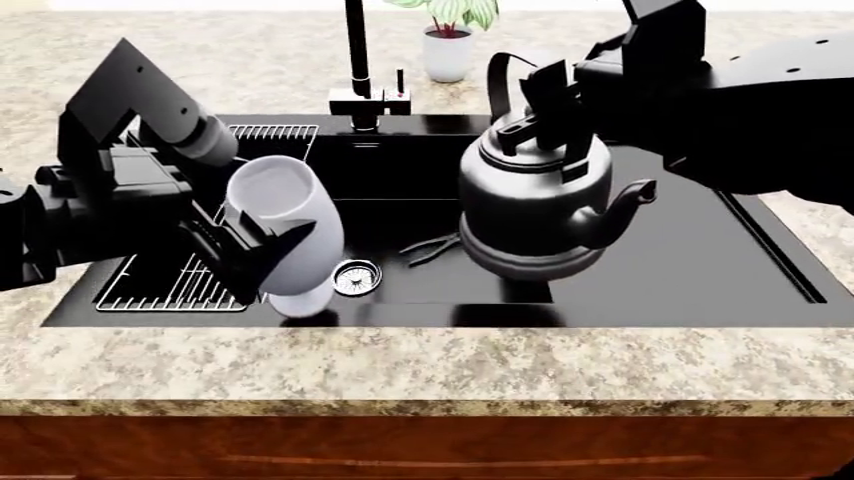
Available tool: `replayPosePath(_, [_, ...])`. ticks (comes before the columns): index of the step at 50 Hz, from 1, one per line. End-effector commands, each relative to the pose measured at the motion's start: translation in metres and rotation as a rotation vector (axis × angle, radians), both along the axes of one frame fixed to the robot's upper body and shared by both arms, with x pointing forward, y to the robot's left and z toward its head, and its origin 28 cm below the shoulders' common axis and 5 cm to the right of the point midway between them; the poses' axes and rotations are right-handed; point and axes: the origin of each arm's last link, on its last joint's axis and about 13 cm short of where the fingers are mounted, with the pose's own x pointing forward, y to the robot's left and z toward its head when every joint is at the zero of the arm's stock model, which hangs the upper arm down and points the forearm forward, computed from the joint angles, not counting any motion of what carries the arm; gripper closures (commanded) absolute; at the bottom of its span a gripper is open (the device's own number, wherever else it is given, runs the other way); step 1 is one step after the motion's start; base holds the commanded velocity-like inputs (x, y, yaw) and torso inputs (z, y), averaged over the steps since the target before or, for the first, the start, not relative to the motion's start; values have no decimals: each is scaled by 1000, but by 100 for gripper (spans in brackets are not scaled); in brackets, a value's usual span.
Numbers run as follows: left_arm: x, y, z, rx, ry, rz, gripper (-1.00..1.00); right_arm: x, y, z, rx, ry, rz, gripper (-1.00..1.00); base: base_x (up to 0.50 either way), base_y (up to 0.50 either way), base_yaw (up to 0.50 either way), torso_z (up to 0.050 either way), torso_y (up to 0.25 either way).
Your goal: Pick the wine glass and kettle non electric and place them in the sink. Then turn on the water.
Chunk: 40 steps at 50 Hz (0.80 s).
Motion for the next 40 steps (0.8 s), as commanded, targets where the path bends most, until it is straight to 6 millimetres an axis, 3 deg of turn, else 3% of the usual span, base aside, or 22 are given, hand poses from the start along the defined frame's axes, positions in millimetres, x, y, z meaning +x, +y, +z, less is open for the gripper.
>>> replayPosePath(1, [0,0,4,-12,-20,9,100,1,-3,5,-2,-34,-16,100,70,0,0,0,0])
replayPosePath(23, [-2,-1,6,-14,-23,6,100,-1,-2,5,-4,-31,-15,100,211,9,0,0,2])
replayPosePath(40, [1,-1,4,-14,-24,2,100,1,-5,5,9,-35,-36,100,172,142,0,1,2])
